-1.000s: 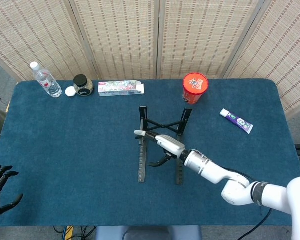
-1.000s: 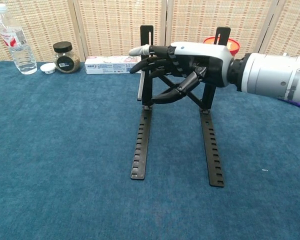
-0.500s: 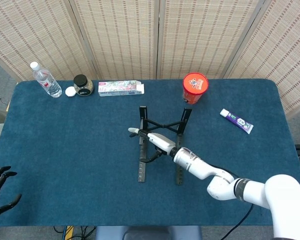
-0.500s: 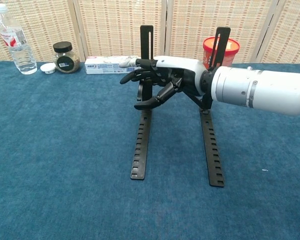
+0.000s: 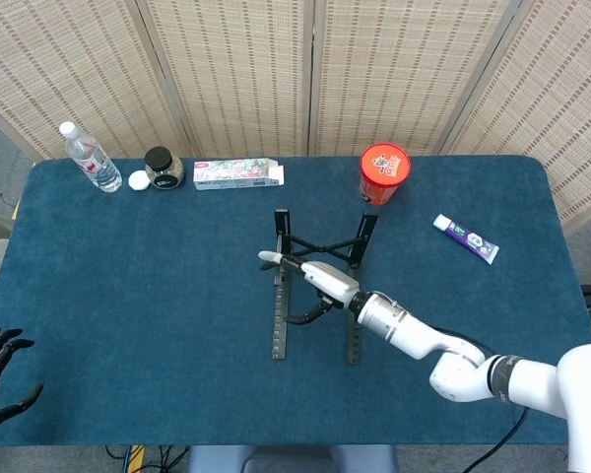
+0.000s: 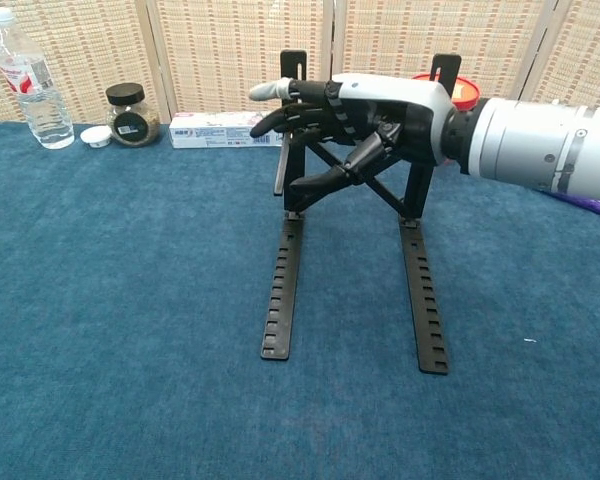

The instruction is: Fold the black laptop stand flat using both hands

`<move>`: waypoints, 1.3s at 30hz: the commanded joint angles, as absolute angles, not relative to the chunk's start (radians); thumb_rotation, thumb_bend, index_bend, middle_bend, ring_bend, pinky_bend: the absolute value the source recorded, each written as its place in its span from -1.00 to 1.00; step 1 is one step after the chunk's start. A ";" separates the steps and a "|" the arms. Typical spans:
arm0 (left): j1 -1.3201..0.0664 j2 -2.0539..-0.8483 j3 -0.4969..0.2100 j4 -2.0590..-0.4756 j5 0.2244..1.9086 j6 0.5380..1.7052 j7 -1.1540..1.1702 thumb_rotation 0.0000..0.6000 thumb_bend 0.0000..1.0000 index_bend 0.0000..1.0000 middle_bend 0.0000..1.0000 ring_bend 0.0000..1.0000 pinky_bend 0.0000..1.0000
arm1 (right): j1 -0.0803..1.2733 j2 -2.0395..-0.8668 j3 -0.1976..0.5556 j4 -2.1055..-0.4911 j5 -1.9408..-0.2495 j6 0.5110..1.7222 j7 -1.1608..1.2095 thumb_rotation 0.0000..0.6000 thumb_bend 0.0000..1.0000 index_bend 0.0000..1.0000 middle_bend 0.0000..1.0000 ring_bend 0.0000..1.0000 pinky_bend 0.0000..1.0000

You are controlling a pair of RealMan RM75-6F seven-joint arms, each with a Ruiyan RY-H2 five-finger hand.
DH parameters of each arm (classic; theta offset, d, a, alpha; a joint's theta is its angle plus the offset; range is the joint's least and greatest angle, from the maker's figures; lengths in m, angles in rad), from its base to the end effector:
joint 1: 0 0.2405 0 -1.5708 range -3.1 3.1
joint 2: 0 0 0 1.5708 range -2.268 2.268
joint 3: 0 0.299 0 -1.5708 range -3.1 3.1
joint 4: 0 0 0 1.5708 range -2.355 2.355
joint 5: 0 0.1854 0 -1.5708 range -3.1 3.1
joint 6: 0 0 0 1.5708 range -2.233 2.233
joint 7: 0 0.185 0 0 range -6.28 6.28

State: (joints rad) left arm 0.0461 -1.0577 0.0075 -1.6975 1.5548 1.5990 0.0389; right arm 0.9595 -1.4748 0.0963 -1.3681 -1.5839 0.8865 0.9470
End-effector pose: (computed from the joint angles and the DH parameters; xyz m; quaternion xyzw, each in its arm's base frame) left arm -0.3399 0.1681 0.2203 -0.5762 -0.3939 -0.3717 0.6121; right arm -0.0798 -0.4122 -0.0053 0.6679 -0.5648 0.4818 0.0531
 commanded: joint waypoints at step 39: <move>0.056 -1.052 0.012 -1.677 1.561 1.606 -0.007 1.00 -0.66 -0.42 -0.62 -0.77 -0.85 | 1.086 -1.770 0.173 -0.931 -1.442 0.643 1.015 1.00 -0.70 -1.00 -0.61 -0.87 -0.82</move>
State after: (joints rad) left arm 0.0561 -1.0523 0.0117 -1.6766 1.5609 1.6060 -0.0072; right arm 1.0858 -1.7707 0.1729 -0.9312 -1.4418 0.6430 1.0146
